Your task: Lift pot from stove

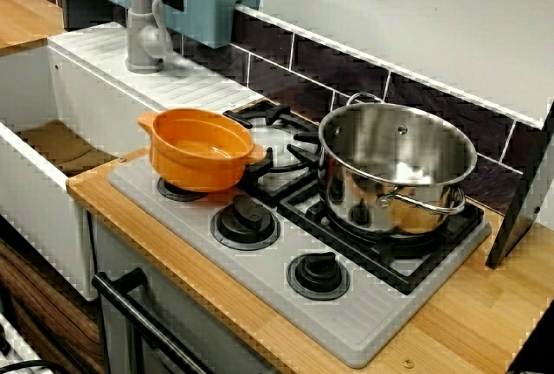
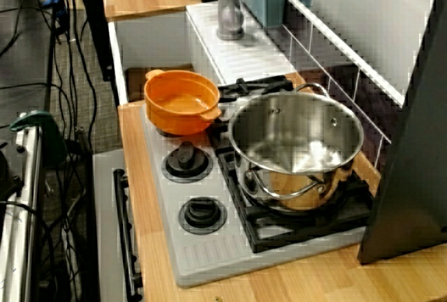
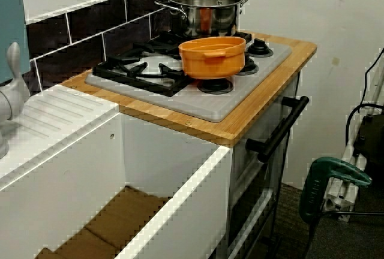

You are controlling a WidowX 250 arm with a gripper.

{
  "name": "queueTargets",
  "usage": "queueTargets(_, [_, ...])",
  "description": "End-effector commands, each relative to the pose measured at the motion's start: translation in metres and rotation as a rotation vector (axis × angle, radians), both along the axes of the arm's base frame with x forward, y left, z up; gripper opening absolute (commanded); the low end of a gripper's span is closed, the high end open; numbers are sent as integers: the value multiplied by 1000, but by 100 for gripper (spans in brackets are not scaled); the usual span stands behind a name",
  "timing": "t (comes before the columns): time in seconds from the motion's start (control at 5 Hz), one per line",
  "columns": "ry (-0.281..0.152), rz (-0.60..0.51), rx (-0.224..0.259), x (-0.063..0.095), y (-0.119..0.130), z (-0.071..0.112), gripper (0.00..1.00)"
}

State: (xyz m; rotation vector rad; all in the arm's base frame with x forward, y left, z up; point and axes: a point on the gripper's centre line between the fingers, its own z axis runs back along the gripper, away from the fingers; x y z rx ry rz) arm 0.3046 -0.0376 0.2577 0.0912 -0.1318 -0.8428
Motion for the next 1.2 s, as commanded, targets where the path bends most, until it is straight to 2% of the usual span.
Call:
queueTargets(0.0, [-49,-2,-3,-4,0,14,100])
queueTargets(0.4, [-54,90,34,7,32,-7,100])
queueTargets(0.6, [-55,110,49,1,42,-24,100])
queueTargets(0.8, [-48,118,70,-10,38,-41,100])
queueTargets(1.0, [-30,110,99,-12,36,-59,100])
